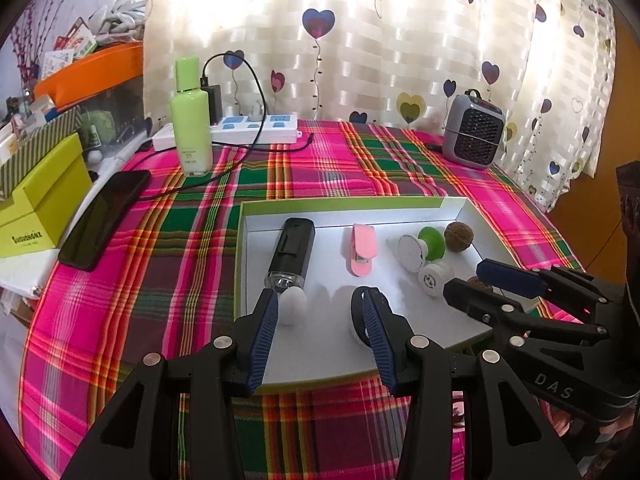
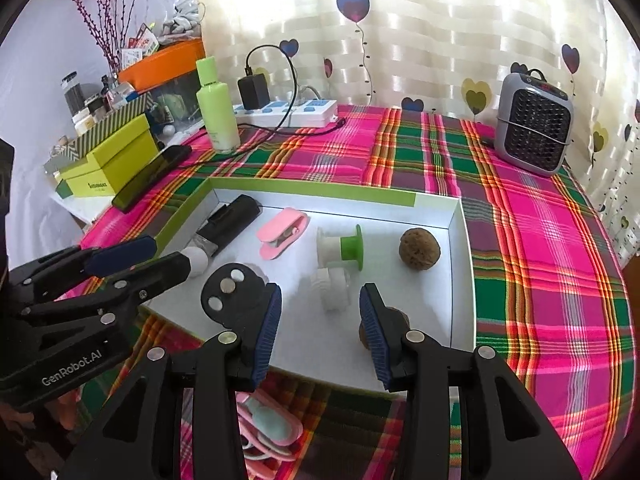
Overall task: Organize objects
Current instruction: 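Withdraw both open tools from the tray toward the pink clips on the cloth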
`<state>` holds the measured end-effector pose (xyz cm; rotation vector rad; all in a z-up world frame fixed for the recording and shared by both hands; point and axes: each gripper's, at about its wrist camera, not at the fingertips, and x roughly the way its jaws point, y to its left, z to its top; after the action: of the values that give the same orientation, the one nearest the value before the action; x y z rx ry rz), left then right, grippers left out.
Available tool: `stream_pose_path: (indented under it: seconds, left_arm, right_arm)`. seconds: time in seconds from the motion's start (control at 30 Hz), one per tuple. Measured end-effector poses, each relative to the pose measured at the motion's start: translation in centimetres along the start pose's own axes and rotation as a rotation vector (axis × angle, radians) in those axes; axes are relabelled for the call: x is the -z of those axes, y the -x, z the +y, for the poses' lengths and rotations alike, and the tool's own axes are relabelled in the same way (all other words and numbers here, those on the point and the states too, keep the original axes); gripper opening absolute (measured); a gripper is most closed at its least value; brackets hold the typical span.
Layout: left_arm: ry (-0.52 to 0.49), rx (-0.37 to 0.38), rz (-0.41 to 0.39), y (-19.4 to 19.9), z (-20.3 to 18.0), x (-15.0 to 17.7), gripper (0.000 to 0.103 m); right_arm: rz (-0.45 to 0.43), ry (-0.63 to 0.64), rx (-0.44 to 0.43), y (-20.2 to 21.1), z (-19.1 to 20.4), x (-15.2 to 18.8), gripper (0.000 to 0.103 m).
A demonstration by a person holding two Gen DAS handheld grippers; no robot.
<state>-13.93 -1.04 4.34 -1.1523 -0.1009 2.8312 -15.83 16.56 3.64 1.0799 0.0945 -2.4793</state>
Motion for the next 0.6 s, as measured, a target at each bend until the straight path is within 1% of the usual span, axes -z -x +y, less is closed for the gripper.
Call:
stream_pose_path:
  seconds: [0.27, 0.43, 0.6]
  left_arm:
    - [0.006, 0.012, -0.019, 1.9, 0.5, 1.3, 0.043]
    - [0.009, 0.027, -0.024, 2.7, 0.7, 1.9, 0.043]
    - [0.003, 0.061, -0.026, 3.5, 0.4, 2.6, 0.043]
  right_arm:
    - [-0.043, -0.014, -0.033, 1.8, -0.1, 0.9, 0.042]
    - [-0.039, -0.024, -0.025, 2.6, -0.3, 1.9, 0.042]
    - [-0.031, -0.022, -0.041, 3.2, -0.2, 2.9, 0.042]
